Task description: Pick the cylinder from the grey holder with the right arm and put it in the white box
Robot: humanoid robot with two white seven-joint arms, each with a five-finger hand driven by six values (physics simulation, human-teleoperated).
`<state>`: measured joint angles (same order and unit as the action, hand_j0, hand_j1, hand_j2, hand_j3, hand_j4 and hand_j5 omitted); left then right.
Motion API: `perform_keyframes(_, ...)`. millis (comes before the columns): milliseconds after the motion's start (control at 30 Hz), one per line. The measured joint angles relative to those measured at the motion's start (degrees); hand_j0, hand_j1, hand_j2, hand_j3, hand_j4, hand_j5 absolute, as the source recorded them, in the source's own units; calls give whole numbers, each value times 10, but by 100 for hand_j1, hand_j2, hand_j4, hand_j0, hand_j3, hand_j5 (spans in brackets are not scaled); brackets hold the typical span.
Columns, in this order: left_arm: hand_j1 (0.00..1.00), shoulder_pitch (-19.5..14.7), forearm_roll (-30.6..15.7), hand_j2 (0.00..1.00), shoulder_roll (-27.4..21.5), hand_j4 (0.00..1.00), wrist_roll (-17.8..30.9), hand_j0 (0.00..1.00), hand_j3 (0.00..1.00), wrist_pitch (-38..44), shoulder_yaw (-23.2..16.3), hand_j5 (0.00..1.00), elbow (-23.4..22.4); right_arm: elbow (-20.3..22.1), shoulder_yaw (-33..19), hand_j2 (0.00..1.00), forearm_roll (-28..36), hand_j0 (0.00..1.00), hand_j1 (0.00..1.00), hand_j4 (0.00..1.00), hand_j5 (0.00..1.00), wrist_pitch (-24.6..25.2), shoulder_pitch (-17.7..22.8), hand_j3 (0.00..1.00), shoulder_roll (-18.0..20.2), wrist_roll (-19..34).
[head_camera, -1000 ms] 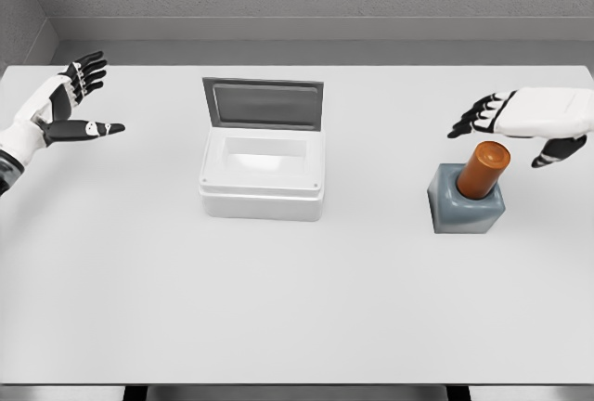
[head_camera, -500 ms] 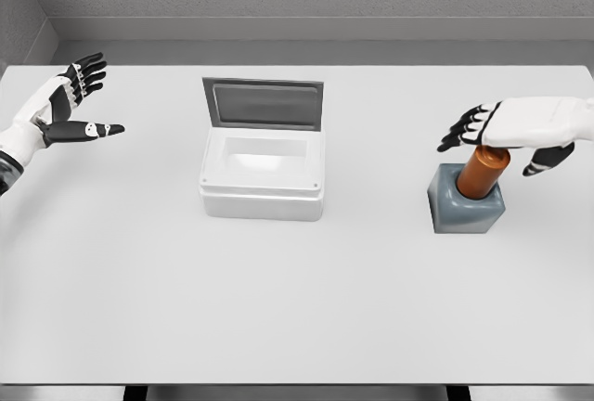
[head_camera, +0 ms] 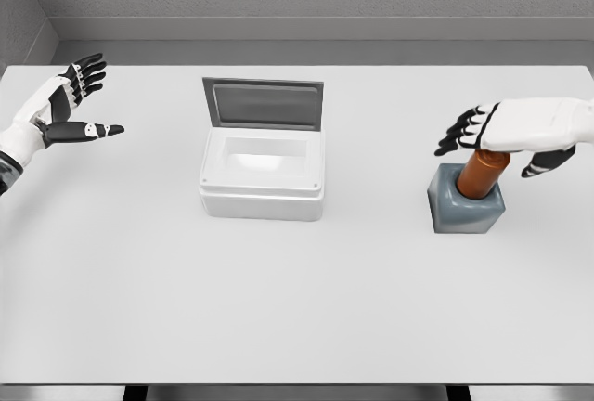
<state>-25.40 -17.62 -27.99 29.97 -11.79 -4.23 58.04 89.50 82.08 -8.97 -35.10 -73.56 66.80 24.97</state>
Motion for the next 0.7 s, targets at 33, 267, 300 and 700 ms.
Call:
perform_keyframes(33,100,0,0,100,0,100,0,100,100,0,0,100,0,1,2,96,0,96,96,96,96,0,0,96,0,0)
perform_keyframes(267,100,0,0,100,0,100,0,100,100,0,0,100,1,2,7,88,0,88,88,88,88,0,3,88,-4,2)
perform_keyframes(300,100,0,0,100,0,100,0,100,100,0,0,100,1,2,7,87,0,87,87,87,87,0,2,87,-5,3)
perform_keyframes(700,100,0,-1,100,0,100,0,100,100,0,0,100,1,-1,11,70,-1,70,70,70,70,0,3,70,-7,10)
